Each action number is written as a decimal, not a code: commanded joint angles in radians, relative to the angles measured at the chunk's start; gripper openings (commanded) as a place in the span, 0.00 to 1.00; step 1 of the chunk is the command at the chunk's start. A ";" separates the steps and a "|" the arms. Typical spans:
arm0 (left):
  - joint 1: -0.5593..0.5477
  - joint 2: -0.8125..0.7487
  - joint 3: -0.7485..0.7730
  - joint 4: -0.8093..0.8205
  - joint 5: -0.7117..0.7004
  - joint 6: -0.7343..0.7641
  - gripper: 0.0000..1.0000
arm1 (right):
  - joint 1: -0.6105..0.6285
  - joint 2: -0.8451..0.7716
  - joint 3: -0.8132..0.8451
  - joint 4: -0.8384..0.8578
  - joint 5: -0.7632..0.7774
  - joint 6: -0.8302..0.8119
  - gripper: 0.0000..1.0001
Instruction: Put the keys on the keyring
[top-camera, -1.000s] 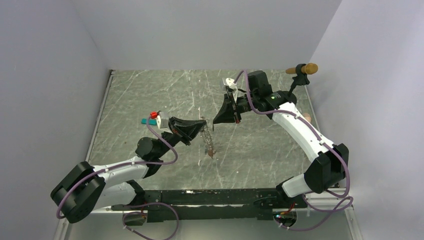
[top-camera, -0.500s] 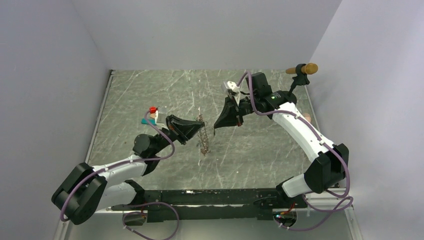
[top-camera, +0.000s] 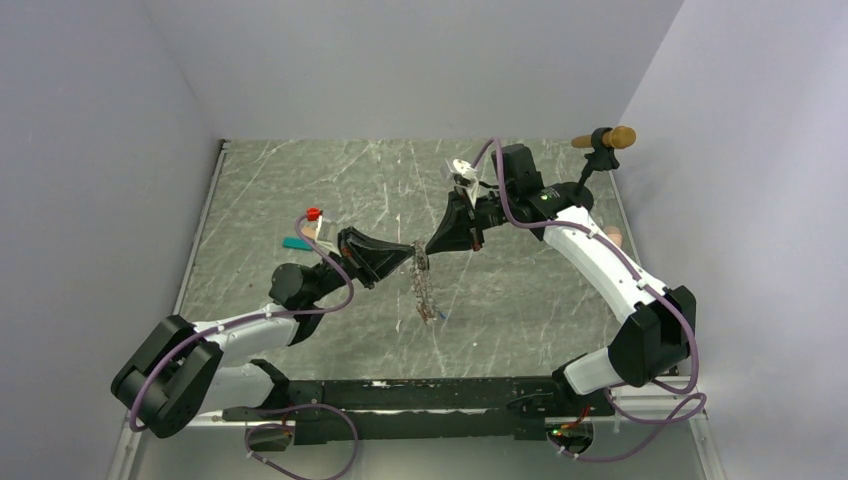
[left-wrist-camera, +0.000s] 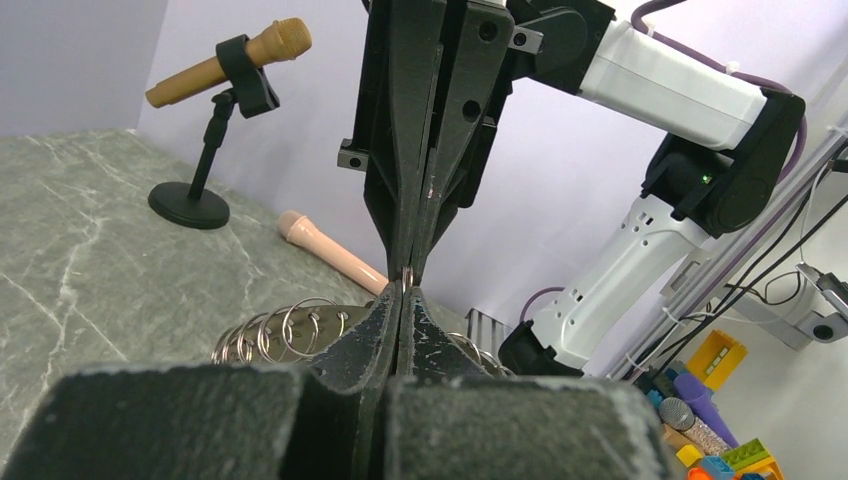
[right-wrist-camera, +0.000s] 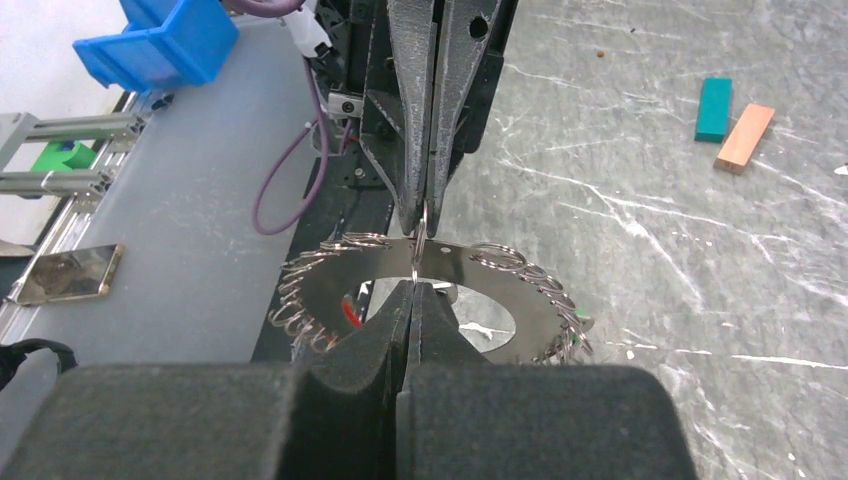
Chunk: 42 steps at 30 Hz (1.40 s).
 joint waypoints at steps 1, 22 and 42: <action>0.003 -0.008 0.039 0.099 0.013 -0.012 0.00 | 0.001 -0.016 0.002 0.056 0.003 0.037 0.00; 0.002 -0.005 0.033 0.099 0.026 0.009 0.00 | 0.001 -0.017 -0.005 0.087 0.006 0.076 0.00; -0.028 -0.040 0.059 -0.029 0.042 0.125 0.00 | 0.000 -0.017 -0.034 0.151 -0.044 0.133 0.00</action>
